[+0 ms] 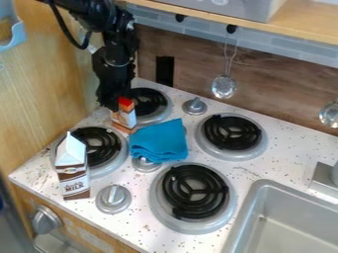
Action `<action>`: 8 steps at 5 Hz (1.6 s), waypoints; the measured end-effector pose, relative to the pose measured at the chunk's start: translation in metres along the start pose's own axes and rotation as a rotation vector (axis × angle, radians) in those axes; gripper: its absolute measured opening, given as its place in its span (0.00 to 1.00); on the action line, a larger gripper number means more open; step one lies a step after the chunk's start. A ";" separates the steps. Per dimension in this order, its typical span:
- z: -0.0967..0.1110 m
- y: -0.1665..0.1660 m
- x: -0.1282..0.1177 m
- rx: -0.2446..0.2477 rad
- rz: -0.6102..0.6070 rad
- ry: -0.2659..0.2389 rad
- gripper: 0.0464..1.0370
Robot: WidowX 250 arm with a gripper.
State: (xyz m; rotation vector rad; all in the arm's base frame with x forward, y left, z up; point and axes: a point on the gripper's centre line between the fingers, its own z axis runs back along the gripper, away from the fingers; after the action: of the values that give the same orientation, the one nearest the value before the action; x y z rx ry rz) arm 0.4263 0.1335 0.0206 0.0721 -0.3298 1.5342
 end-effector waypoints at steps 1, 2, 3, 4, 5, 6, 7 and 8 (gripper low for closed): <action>-0.002 -0.003 0.001 0.011 0.009 -0.001 0.35; -0.003 -0.003 0.002 0.030 0.013 -0.001 0.35; -0.002 -0.003 0.003 0.034 0.020 -0.001 0.35; -0.003 -0.002 0.002 0.037 0.011 0.003 0.35; -0.005 -0.001 0.006 0.032 0.020 0.016 0.35; -0.005 -0.001 0.007 0.033 0.005 0.014 0.41; -0.005 0.001 0.005 0.039 -0.025 0.043 0.73; -0.005 0.002 0.005 0.042 -0.061 0.046 0.97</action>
State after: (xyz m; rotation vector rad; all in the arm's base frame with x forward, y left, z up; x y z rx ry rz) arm 0.4255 0.1396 0.0165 0.0793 -0.2570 1.4806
